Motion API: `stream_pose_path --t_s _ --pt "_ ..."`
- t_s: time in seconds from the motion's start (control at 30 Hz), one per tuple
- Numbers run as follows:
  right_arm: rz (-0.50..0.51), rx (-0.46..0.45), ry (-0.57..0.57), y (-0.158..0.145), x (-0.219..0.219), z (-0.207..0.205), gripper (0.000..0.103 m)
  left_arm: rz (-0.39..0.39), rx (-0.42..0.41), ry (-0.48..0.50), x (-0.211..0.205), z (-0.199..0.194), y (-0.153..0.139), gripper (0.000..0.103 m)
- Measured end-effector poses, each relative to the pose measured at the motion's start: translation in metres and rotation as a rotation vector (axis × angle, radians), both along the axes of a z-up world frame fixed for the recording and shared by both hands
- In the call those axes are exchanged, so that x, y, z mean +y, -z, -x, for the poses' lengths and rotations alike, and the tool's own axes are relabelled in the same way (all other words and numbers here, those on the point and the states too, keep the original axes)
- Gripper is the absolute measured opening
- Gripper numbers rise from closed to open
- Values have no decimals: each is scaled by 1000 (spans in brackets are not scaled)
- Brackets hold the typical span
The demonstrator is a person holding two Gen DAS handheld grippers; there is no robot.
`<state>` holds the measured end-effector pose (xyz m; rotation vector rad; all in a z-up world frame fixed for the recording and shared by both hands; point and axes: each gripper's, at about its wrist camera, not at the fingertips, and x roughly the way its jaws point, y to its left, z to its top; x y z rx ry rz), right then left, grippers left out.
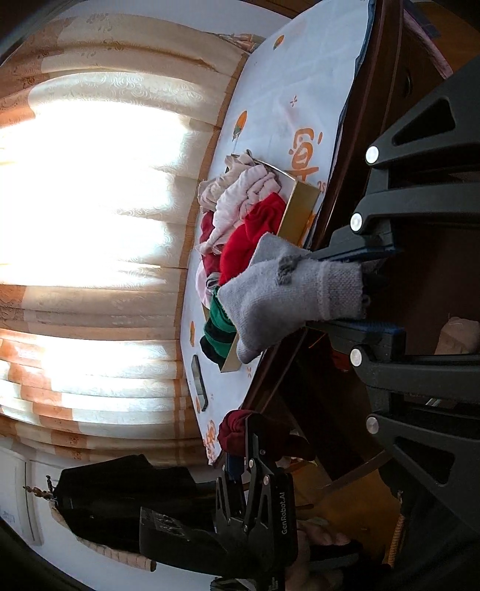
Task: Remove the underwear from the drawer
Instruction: 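Carry both held socks over the cardboard tray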
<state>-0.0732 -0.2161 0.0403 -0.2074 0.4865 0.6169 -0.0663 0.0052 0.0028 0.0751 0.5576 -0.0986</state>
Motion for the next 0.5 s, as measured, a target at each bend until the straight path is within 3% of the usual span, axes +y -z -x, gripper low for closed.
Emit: stream_pose_path --t_s 0.5 --pt "-36 -33 17 -10 -5 -1 28 8 -71 -9 1 1 -13 42"
